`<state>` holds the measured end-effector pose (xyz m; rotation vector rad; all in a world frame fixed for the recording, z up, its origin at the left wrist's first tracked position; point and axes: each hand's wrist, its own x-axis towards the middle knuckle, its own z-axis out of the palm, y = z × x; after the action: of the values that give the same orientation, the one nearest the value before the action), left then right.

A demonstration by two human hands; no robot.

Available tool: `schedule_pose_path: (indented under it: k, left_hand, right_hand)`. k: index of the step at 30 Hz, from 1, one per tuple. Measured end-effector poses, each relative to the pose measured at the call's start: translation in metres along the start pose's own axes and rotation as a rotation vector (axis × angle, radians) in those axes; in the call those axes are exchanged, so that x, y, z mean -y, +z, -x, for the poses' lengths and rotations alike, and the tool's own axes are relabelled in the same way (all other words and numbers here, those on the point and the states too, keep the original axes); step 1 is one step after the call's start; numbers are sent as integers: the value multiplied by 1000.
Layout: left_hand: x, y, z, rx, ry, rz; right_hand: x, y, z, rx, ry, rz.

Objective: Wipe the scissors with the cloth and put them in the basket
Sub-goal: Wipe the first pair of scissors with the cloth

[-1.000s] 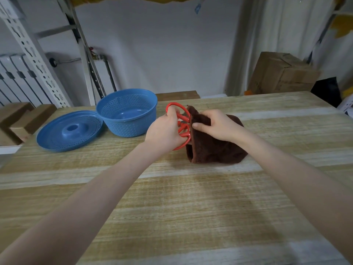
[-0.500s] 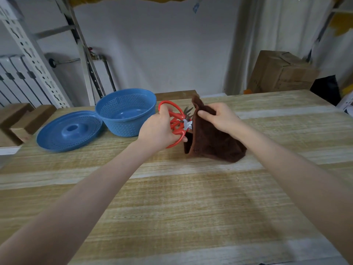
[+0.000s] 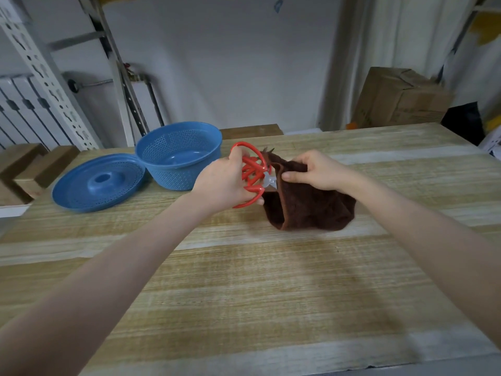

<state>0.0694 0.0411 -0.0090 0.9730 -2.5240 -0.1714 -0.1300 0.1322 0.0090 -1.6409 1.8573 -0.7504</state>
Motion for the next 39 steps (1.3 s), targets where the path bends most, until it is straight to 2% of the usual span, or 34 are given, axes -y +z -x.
schedule_pose_path:
  k: [4,8,10,14,18,20,25,29,30,34,39]
  left_hand:
    - [6,-1,0,25,-25,23]
    - [16,-8,-3,77,-223,201]
    - [15,-15,-5,231,-381,458]
    - [8,-28,-5,611,-684,1040]
    - [11,-29,-4,781,-801,1389]
    - [6,-28,-3,839,-781,1459]
    - [0,-18,-5,1015,-592,1548]
    - [-3,-9,-5,1086,-457,1556]
    - [-2,-7,-5,1092,-444,1563]
    - [0,-4,-5,1086,-433,1562]
    - [-2,2,-2,1086,-422,1573]
  right_hand:
    - [-14,-9,4,-52,84,-14]
    - [-28,-13,9,-292,153,-131]
    - [-28,-9,12,-373,120,-167]
    - [-22,3,17,-523,-63,-124]
    - [-13,4,18,-850,-22,-210]
    - [-10,8,15,-887,18,-275]
    - [8,34,2,-770,0,-317]
    - [14,44,-17,-683,289,-722]
    - [14,46,-19,-655,322,-760]
    - [13,63,-15,-496,246,-705]
    - [5,56,-7,-207,167,-942]
